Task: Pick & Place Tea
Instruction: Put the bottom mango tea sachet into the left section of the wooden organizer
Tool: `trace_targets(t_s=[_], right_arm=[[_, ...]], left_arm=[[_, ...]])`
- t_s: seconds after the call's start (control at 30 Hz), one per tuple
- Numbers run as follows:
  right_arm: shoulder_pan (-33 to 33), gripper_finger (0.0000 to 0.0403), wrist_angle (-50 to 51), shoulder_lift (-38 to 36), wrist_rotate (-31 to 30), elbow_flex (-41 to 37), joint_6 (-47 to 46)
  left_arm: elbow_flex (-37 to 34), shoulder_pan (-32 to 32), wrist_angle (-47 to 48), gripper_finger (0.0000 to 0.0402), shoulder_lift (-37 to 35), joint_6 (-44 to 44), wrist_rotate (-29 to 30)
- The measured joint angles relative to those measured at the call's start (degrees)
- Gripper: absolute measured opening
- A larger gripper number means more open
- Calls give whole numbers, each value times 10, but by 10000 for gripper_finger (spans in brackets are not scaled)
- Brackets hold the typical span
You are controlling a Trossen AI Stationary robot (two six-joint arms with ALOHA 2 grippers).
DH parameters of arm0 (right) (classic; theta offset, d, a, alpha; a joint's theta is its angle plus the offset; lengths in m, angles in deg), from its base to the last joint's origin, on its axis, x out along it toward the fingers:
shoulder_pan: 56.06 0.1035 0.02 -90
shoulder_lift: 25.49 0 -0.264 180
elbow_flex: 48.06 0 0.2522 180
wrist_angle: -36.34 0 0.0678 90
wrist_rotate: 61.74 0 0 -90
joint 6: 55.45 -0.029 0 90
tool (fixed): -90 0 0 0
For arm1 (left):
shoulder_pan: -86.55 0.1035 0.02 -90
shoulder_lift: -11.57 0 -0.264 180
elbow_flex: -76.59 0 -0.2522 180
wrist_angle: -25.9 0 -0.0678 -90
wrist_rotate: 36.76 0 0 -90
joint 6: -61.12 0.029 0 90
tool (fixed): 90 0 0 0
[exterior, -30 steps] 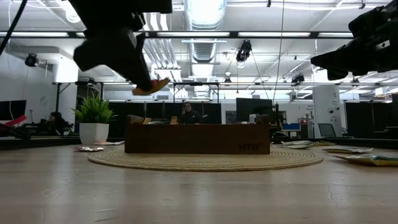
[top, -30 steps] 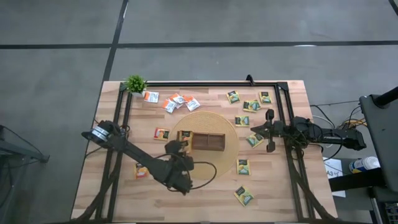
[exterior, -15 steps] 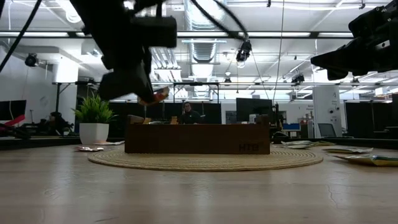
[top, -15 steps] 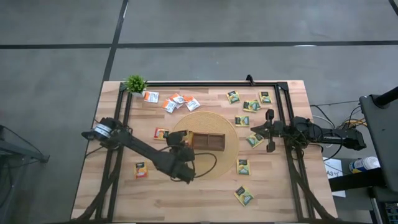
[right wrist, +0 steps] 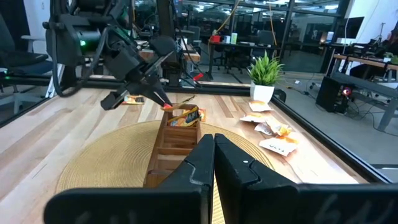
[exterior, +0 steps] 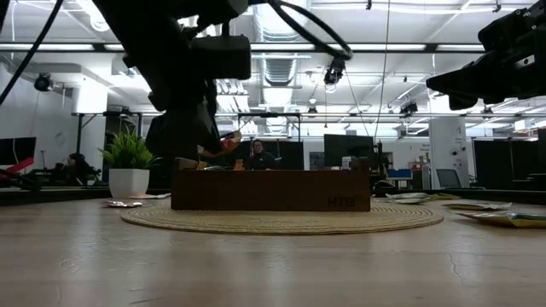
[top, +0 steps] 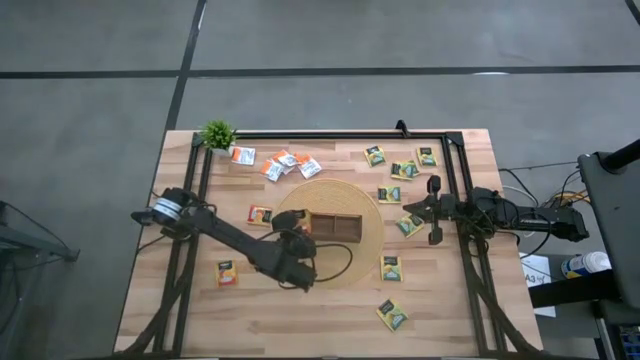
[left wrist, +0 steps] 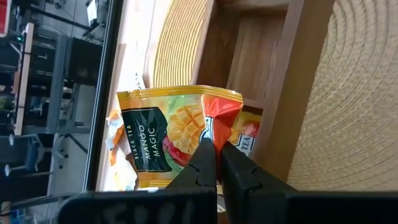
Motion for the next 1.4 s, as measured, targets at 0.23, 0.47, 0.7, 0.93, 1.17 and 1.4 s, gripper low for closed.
trace_targets(t_s=[0.23,0.47,0.7,0.93,1.17,1.4], right_arm=[[0,9,0,0,0,0,0],[0,9,0,0,0,0,0],[0,9,0,0,0,0,0],[0,9,0,0,0,0,0],[0,9,0,0,0,0,0],[0,9,0,0,0,0,0]], left_arm=[[-1,18,-1,0,30,15,-1],[-1,24,0,0,38,19,-22],[-1,24,1,15,39,19,-29],[-1,24,1,49,39,16,-16],[-1,24,1,73,39,17,-12],[-1,21,2,104,39,18,-11]])
